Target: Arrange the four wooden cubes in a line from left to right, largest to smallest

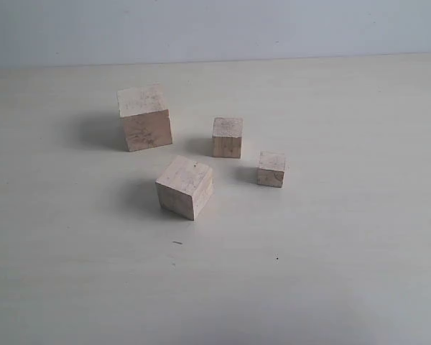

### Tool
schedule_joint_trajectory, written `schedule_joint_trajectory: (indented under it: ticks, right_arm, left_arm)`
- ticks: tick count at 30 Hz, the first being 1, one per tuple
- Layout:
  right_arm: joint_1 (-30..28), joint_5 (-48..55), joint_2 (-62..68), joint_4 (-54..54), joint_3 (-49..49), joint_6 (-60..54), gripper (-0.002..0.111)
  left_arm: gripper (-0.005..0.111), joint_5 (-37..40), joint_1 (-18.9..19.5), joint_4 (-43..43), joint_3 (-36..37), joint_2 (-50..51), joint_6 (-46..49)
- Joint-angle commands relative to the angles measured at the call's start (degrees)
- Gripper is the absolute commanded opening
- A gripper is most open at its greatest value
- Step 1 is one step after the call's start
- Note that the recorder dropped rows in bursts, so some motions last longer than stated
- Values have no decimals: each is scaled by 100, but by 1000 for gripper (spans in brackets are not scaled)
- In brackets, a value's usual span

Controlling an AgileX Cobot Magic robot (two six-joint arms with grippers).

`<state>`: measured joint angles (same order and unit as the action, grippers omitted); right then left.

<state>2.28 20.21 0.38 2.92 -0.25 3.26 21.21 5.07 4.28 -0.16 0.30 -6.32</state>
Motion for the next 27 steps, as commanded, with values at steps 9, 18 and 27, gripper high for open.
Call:
schedule_joint_trajectory:
  ticks: [9, 18, 27]
  right_arm:
    - [-30, -90, -38, -37, 25, -22, 0]
    - [-30, -2591, -38, 122, 25, -22, 0]
    - [-30, -4022, -38, 122, 25, 53, 0]
  left_arm:
    - [0, -13, -1, 49, 16, -30, 6]
    - [0, -13, -1, 49, 16, -30, 6]
    - [0, -13, -1, 49, 16, -30, 6]
